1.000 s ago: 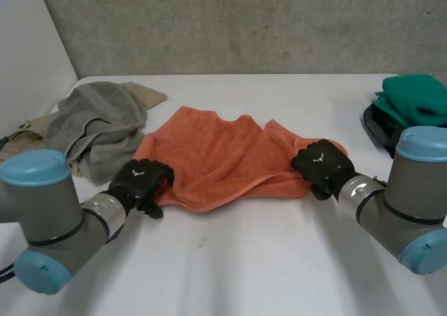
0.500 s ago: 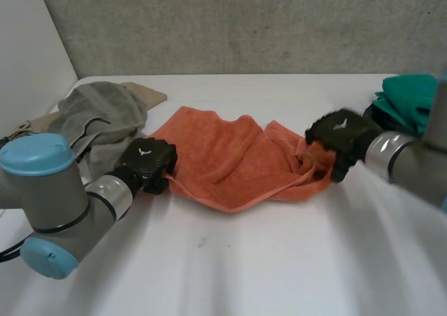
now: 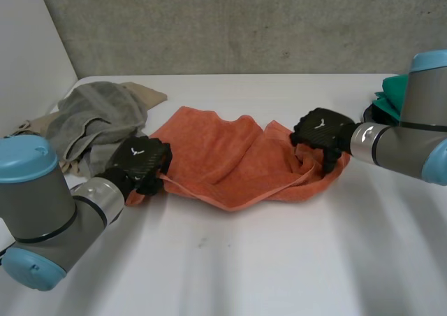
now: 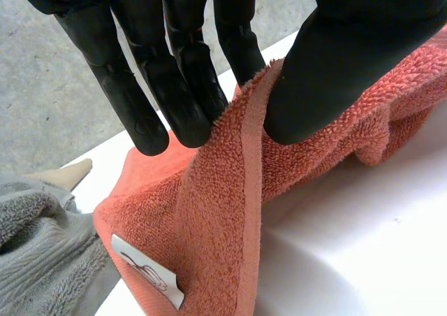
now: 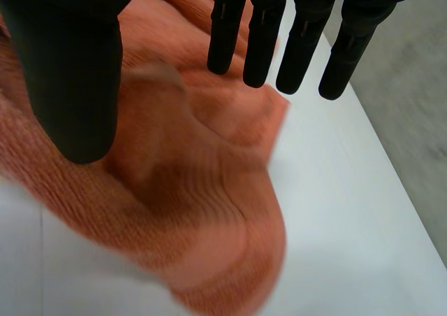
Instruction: Fold the laundry.
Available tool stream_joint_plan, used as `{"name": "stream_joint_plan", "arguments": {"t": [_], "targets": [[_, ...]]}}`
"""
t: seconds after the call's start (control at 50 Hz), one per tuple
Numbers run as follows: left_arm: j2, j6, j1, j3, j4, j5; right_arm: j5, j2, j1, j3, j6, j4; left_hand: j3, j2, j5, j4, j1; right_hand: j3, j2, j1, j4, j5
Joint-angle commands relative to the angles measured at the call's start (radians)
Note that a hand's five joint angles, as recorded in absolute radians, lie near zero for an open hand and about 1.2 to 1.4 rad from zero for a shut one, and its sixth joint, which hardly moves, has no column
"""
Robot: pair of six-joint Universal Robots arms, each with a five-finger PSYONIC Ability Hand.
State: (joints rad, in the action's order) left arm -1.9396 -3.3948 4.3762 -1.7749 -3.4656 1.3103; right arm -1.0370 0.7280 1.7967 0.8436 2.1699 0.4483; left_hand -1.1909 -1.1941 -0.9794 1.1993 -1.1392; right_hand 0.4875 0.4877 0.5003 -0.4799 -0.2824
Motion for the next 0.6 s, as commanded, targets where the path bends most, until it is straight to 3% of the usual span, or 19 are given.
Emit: {"name": "stream_joint_plan", "arguments": {"t": [0.02, 0.12, 0.24, 0.4, 0.5, 0.6], "targets": [[-0.004, 0.002, 0.003, -0.009, -0.013, 0.0, 0.08, -0.031, 0.009, 0.022, -0.064, -0.005, -0.205, -0.202, -0.242, 0.197, -0.257, 0.111, 0.111, 0.098, -0.118, -0.141], [-0.002, -0.003, 0.029, -0.006, -0.029, 0.003, 0.042, -0.058, 0.016, 0.009, -0.113, -0.002, -0.205, -0.202, -0.242, 0.197, -0.257, 0.907, 0.906, 0.894, -0.914, -0.937], [0.094, -0.011, 0.048, 0.021, -0.026, 0.017, 0.017, 0.068, 0.013, 0.022, -0.107, -0.016, -0.205, -0.202, -0.242, 0.197, -0.257, 0.909, 0.909, 0.896, -0.916, -0.939], [0.352, 0.0, 0.054, 0.087, -0.014, 0.014, -0.018, 0.425, -0.016, 0.164, 0.074, -0.025, -0.205, -0.202, -0.242, 0.197, -0.257, 0.909, 0.909, 0.896, -0.916, -0.939], [0.473, 0.011, 0.055, 0.133, 0.057, 0.015, -0.112, 0.713, -0.069, 0.308, 0.099, 0.001, -0.205, -0.202, -0.242, 0.197, -0.257, 0.909, 0.909, 0.896, -0.916, -0.939], [0.492, 0.008, 0.056, 0.169, 0.201, 0.017, -0.201, 0.846, -0.122, 0.442, 0.084, 0.066, -0.205, -0.202, -0.242, 0.197, -0.257, 0.909, 0.909, 0.896, -0.916, -0.939]]}}
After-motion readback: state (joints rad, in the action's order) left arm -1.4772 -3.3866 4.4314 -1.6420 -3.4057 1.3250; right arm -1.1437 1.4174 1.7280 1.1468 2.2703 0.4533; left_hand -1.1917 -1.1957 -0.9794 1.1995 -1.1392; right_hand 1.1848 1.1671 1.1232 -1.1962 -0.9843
